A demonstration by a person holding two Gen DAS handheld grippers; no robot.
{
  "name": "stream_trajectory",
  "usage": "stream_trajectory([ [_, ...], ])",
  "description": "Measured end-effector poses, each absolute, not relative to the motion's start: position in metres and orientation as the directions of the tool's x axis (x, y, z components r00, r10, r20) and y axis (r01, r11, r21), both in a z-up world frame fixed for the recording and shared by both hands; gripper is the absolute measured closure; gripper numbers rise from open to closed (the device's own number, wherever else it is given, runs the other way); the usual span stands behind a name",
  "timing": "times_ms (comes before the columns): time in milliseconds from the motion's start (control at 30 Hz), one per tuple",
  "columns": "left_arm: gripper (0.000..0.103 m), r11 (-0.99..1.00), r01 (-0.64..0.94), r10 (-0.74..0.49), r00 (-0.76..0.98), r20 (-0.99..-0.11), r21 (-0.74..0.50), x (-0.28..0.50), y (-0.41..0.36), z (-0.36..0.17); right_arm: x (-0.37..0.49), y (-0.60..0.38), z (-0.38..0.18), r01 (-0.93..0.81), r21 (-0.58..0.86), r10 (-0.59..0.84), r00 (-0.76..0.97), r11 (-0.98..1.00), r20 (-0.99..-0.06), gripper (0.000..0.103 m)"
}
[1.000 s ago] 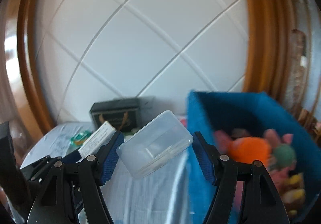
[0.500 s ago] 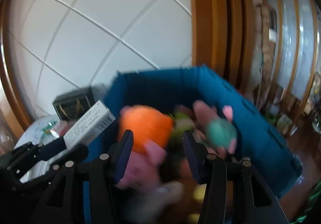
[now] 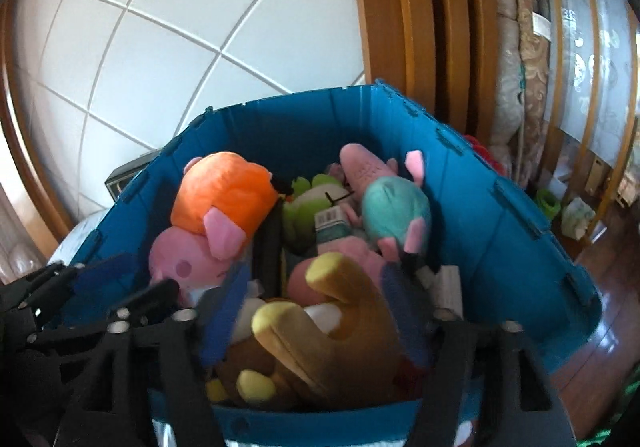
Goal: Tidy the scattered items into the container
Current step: 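Open both tools to drop the small box and clear case into the crate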
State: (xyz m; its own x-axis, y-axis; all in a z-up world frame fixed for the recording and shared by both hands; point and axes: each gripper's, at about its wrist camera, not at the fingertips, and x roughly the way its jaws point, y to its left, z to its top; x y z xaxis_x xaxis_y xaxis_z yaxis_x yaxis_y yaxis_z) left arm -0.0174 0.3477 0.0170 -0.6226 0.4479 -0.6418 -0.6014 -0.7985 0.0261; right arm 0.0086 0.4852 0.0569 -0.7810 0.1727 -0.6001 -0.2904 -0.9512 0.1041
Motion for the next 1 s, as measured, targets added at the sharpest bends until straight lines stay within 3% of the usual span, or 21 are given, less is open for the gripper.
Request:
stream_trajectory([
  [133,0.015,-0.807,-0.589,0.435,-0.632,-0.641,0.033,-0.016,0.342,0.020,0.021,0.484,0.064,-0.305,0.082,0.203,-0.789,-0.949,-0.580,0.000],
  [500,0.015,-0.846,-0.533,0.426,-0.685,-0.592,0.008,-0.001,0.315,0.036,0.050,0.469,0.080,-0.312,0.005,0.256,-0.790,-0.950,-0.556,0.000],
  [1000,0.015,-0.848,-0.530,0.436,-0.679,-0.591,-0.017,0.035,0.261,0.056,0.087,0.427,0.091,-0.348,0.003,0.288,-0.781,-0.938,-0.554,0.000],
])
